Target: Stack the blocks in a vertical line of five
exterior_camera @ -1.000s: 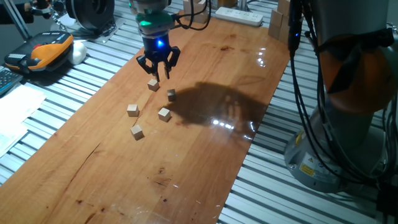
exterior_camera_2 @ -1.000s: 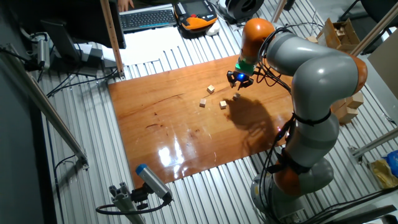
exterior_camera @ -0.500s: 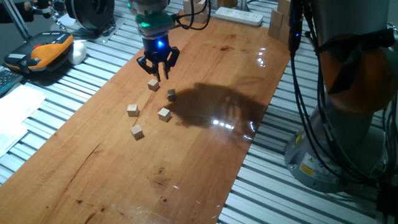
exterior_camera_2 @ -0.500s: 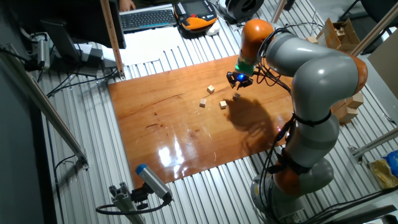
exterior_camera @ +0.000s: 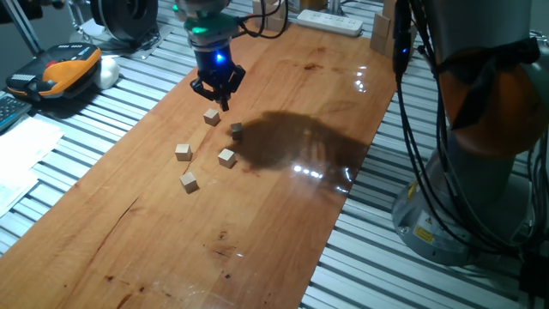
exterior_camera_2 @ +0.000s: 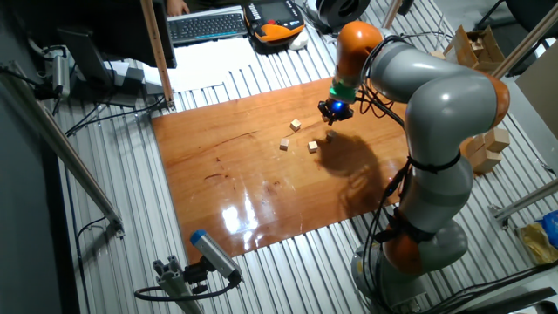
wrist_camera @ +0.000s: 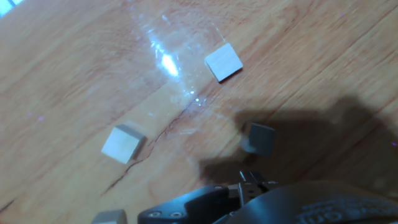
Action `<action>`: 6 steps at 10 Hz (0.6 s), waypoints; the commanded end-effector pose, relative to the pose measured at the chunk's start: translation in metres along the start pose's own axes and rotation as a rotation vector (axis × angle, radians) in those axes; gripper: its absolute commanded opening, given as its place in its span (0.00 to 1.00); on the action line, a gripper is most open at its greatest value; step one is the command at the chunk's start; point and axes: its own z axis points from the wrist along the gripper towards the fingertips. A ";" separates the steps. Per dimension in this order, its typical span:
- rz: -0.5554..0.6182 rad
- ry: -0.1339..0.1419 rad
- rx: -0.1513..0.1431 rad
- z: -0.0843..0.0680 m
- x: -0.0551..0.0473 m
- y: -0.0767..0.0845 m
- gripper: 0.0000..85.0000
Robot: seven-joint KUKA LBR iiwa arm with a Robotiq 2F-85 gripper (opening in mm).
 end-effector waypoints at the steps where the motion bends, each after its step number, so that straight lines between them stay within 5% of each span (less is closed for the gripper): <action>1: 0.013 0.001 0.001 0.000 0.000 0.000 0.00; 2: 0.017 0.010 -0.009 0.000 0.000 0.000 0.00; 6: -0.025 -0.042 -0.013 0.000 0.000 0.000 0.00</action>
